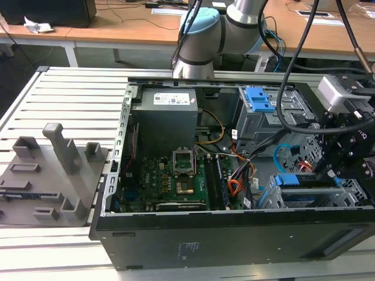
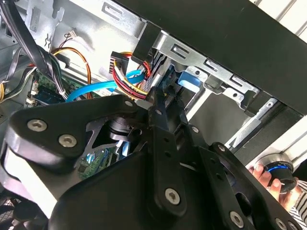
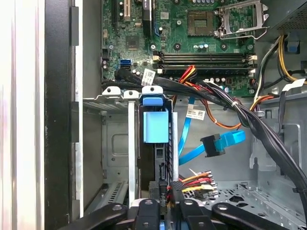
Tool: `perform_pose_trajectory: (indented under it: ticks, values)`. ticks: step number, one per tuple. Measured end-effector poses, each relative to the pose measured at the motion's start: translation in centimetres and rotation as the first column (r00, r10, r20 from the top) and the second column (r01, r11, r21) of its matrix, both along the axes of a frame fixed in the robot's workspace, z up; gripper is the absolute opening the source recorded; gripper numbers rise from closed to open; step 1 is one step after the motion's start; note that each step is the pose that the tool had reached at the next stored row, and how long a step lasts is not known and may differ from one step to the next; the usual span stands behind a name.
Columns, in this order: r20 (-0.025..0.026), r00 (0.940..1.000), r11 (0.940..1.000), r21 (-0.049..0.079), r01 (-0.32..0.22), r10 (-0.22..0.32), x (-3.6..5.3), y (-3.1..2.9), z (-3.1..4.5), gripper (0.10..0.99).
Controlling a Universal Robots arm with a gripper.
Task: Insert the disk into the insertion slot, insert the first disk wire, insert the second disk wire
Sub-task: 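Insert the first disk wire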
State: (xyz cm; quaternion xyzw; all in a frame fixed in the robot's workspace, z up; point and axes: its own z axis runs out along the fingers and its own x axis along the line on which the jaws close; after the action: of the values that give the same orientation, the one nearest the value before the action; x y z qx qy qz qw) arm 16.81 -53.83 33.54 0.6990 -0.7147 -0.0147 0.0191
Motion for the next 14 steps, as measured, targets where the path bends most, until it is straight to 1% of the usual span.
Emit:
perform_pose_trajectory:
  ticks: [4,5,7,8,10,14]
  values:
    - [0.0001,1.0,1.0,-0.002,0.0,0.0,0.01,0.0,0.19,0.239]
    - [0.0001,1.0,1.0,-0.001,0.0,0.0,0.01,0.0,0.69,0.239]
    - [0.0001,1.0,1.0,-0.001,0.0,0.0,0.02,0.0,2.71,0.239]
    - [0.0001,1.0,1.0,-0.001,0.0,0.0,0.01,0.0,3.25,0.239]
    - [0.0001,1.0,1.0,-0.001,0.0,0.0,0.01,0.0,3.99,0.239]
    - [0.0001,1.0,1.0,-0.001,0.0,0.0,0.01,0.0,4.1,0.239]
